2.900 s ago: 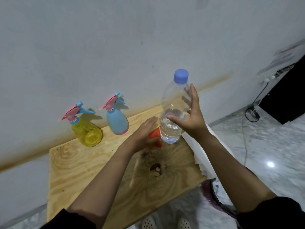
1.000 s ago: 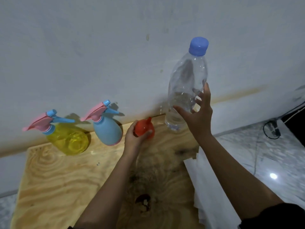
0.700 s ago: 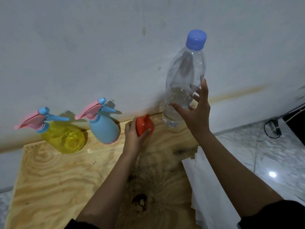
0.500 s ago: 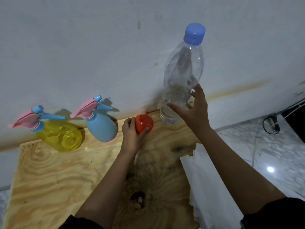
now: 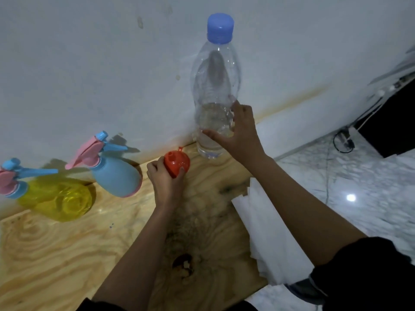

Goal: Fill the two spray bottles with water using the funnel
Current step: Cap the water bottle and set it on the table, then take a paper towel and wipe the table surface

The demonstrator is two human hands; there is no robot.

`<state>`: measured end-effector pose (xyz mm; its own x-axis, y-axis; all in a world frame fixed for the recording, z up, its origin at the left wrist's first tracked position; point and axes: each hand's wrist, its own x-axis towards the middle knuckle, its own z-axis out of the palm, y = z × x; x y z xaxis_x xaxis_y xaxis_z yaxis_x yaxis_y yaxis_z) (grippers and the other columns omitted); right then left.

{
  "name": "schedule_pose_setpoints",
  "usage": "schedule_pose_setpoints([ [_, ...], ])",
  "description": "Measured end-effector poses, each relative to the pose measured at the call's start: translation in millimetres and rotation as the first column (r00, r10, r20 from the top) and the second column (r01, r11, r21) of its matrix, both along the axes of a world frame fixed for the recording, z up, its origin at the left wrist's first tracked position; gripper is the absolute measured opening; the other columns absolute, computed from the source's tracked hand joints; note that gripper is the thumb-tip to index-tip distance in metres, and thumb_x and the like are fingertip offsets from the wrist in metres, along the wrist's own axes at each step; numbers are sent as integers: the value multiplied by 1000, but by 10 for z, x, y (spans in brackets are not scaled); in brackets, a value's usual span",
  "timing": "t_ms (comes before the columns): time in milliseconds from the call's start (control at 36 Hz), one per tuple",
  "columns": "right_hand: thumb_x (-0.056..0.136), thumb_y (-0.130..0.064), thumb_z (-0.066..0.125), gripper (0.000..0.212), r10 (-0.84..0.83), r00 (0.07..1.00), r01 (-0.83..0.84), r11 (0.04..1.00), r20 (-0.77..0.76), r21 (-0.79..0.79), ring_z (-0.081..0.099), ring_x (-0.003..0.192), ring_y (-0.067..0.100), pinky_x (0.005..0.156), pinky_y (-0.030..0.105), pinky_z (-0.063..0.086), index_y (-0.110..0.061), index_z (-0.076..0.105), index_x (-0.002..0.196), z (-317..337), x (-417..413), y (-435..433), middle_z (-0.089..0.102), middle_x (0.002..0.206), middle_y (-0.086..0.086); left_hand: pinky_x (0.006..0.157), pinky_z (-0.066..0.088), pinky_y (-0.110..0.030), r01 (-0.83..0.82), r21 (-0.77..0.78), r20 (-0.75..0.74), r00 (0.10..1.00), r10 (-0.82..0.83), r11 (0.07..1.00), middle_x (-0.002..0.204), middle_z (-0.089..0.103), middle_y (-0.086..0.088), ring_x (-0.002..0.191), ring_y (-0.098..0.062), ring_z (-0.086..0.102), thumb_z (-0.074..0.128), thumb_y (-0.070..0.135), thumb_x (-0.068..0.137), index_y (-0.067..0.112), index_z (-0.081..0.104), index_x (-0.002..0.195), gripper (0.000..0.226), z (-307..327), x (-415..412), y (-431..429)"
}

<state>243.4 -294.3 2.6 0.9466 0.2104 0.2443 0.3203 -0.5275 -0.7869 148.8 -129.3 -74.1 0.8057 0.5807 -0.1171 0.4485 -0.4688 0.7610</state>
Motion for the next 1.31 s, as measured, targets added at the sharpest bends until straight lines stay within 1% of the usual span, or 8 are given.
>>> schedule_pose_setpoints([
  [250, 85, -21, 68, 50, -165, 986, 165, 985, -1, 44, 53, 92, 11, 76, 17, 46, -8, 50, 129, 81, -393, -425, 57, 110, 7, 100, 26, -23, 23, -55, 44, 999, -20, 998, 133, 36, -13, 122, -28, 40, 63, 14, 86, 9, 43, 132, 51, 107, -114, 0],
  [361, 85, -12, 65, 32, -291, 956, 292, 956, -25, 34, 60, 89, 19, 77, 31, 52, -6, 60, 115, 84, -690, -772, 60, 99, 2, 103, 29, -29, 60, -57, 120, 991, -53, 997, 135, 37, -12, 124, -26, 38, 60, 16, 89, 10, 44, 133, 47, 242, -244, -177],
  [417, 86, -12, 63, 25, -348, 935, 351, 936, -68, 24, 60, 88, 17, 79, 26, 50, -7, 63, 111, 69, -848, -951, 59, 96, -1, 99, 35, -29, 200, -21, 165, 967, -193, 980, 134, 41, -13, 120, -25, 42, 60, 15, 90, 8, 47, 130, 43, 275, -298, -301],
  [556, 88, -11, 61, 17, -452, 880, 456, 890, -146, -5, 58, 80, 3, 73, 3, 42, -10, 67, 104, -9, -1306, -1378, 65, 96, 1, 94, 34, -26, 642, 69, 131, 753, -645, 764, 118, 58, -14, 110, -27, 51, 57, 26, 88, 2, 61, 113, 35, 286, -329, -703],
  [667, 89, -15, 61, 17, -500, 829, 504, 862, -251, -55, 60, 89, 17, 82, 27, 49, -9, 67, 104, -149, -1709, -1611, 66, 99, 5, 94, 29, -15, 853, 84, 47, 513, -857, 515, 122, 59, -12, 115, -27, 51, 56, 32, 90, 4, 62, 116, 38, 227, -358, -1059],
  [806, 86, -17, 66, 24, -520, 775, 482, 854, -359, -197, 58, 90, 18, 82, 24, 43, -9, 65, 109, -426, -2058, -1783, 64, 105, 9, 108, 16, -21, 943, 185, -87, 296, -951, 276, 141, 47, -10, 132, -24, 40, 55, 26, 95, 8, 50, 133, 43, 115, -400, -1391],
  [1111, 87, -32, 62, 32, -621, 691, 512, 781, -370, -357, 51, 111, 26, 90, 44, 47, -17, 64, 116, -848, -2197, -1691, 56, 117, 8, 112, 10, -23, 930, 336, -163, 216, -963, 151, 150, 35, -6, 139, -21, 27, 42, 26, 100, 11, 39, 142, 45, -143, -235, -1768],
  [1306, 90, -25, 55, 16, -688, 650, 561, 721, -324, -406, 51, 104, 25, 85, 41, 43, -19, 69, 89, -871, -2129, -1654, 58, 103, 4, 112, 9, -26, 893, 449, -151, 36, -988, -36, 144, 45, -10, 138, -25, 31, 46, 20, 98, 8, 56, 128, 34, -245, -148, -1943],
])
